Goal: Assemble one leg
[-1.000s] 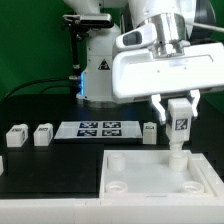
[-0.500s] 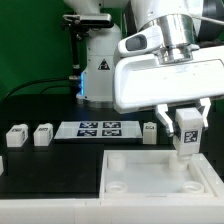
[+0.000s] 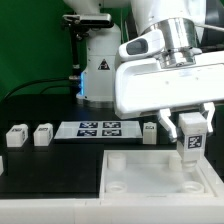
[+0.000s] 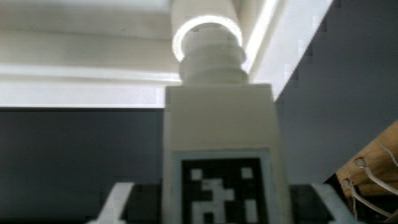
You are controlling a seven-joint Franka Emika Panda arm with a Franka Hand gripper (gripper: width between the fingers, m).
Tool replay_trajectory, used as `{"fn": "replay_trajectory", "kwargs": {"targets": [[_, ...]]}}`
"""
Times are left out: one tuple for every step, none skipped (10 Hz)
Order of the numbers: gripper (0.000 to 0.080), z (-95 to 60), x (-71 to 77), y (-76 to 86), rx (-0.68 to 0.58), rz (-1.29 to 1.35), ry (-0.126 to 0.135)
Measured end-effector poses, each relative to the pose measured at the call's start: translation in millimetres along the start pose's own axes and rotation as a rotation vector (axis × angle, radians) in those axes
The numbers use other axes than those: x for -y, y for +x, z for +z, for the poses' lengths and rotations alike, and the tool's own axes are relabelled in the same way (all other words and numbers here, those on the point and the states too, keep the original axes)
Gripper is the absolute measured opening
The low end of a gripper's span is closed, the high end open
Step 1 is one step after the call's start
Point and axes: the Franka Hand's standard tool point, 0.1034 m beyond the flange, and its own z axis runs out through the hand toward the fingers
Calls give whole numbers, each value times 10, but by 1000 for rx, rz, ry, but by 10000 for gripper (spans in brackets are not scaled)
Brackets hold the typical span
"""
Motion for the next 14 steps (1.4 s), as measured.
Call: {"fn": "replay_trajectory", "kwargs": {"targets": [[289,-4,-6,-7,-7,0,-2],[289,14,-29,-31,-31,2,-9],[289,82,-37,-95,-15,5,-8],[289,108,-19,-85,2,6,-2],[289,124,-11,-73,0,6,-1],[289,150,-9,-78,2,7,0],[289,186,-10,-62,0,9,1],[289,211,-9,-54,-1,10,1],[289,233,-4,-43,-3,11,2],[289,283,-1,-41,-4,13,4],[289,320,9,-68,-5,14,5],[289,330,10,-72,-25,14,1],[289,336,10,-71,-39,14,-1],[289,336,11,-72,-43,14,-1]]}}
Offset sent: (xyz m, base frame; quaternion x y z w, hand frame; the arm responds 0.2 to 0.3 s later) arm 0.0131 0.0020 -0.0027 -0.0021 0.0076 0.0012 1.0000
